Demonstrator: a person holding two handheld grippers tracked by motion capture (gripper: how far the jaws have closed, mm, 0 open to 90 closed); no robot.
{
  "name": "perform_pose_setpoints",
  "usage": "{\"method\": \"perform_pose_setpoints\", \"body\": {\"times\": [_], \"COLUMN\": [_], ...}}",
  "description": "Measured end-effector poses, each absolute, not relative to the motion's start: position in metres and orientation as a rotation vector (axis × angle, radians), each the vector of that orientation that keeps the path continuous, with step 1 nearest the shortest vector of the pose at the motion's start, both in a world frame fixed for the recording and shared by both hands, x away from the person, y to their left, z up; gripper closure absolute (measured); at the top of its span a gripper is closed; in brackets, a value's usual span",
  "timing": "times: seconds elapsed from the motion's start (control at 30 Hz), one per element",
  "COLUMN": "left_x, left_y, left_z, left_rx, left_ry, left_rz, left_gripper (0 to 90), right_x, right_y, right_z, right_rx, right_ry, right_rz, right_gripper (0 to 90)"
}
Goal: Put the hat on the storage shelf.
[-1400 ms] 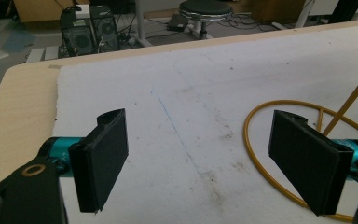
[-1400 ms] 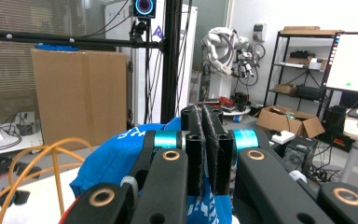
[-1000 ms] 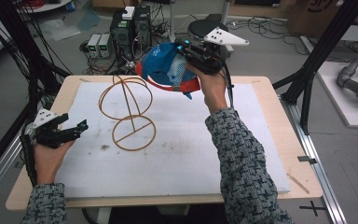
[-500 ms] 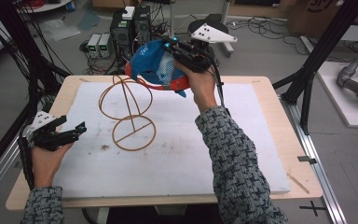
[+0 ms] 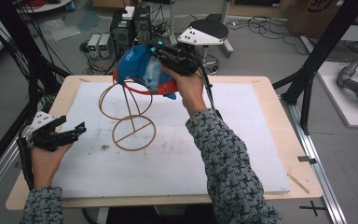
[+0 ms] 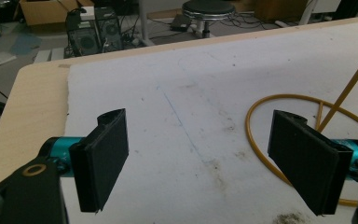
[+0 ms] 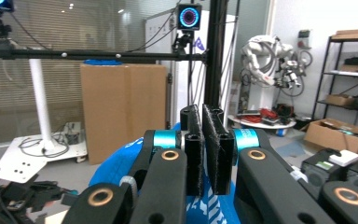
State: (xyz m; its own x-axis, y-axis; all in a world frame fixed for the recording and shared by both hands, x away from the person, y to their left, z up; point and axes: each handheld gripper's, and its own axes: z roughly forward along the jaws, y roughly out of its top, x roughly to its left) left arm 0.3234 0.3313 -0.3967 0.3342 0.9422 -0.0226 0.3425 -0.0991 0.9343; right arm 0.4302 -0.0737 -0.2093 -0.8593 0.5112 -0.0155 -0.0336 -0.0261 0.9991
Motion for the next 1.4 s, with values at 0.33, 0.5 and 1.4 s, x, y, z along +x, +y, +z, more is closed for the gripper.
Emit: {"method": "perform_pose_setpoints", "body": {"times": [0.33,0.5,1.4], "left_x": [0.323,0.323,0.324], "left_y": [0.332,0.334,0.335], "left_z": [-0.397,-0.397,-0.399], "left_rx": [1.633,1.630,1.629], "left_ry": [1.180,1.185,1.189], "left_rz": [0.786,0.786,0.783], "left_gripper": [20.5,20.5,20.5], "right_x": [0.426,0.423,0.412], "right_y": [-0.057,-0.050,-0.028], "right_z": [-0.218,-0.221,-0.244], "right_rx": [0.459,0.431,0.362], "right_ry": [1.955,1.993,2.141], "right_rz": [1.940,1.930,1.912], "right_gripper": [87.3,87.1,86.4]}}
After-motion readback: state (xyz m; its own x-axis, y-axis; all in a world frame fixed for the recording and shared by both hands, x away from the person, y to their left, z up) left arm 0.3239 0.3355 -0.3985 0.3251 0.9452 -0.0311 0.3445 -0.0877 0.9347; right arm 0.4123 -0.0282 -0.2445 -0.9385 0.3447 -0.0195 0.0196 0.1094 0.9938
